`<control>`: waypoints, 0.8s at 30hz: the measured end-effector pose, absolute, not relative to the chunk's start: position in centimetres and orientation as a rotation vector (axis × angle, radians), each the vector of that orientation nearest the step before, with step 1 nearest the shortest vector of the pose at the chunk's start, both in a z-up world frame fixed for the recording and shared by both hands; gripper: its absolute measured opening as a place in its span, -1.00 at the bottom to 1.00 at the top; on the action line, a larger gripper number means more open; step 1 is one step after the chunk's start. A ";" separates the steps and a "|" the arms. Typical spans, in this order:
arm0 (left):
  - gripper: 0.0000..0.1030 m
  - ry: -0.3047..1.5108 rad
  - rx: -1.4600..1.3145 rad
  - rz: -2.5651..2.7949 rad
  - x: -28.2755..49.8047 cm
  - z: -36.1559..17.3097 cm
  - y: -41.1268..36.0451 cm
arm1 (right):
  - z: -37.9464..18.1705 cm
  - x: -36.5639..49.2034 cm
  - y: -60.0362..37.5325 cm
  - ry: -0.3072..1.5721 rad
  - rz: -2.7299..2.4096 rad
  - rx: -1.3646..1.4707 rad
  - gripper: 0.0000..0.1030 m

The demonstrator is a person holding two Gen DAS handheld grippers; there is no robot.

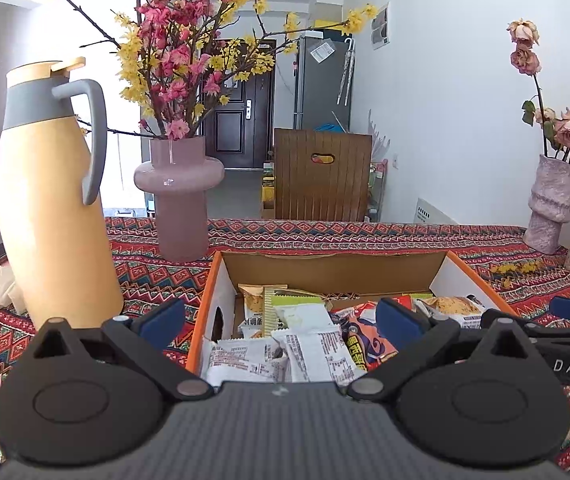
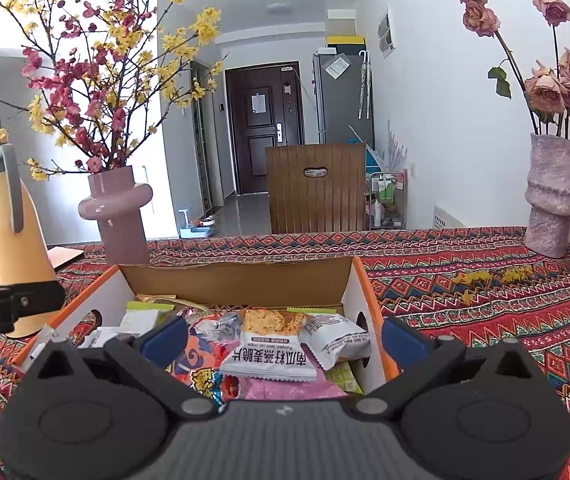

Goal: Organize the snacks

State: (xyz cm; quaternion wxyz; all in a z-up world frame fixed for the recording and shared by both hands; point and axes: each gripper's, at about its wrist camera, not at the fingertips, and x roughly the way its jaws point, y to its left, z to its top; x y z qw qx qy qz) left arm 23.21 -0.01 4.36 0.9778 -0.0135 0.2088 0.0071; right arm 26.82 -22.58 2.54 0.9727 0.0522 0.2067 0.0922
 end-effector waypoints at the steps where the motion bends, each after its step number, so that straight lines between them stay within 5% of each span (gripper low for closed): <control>1: 1.00 0.422 -0.026 0.010 22.5 4.4 0.1 | 2.7 26.1 -22.7 0.417 0.188 0.106 1.00; 24: 1.00 0.523 -0.035 -0.058 9.2 0.8 1.5 | 0.9 11.3 -23.8 0.528 0.273 0.112 1.00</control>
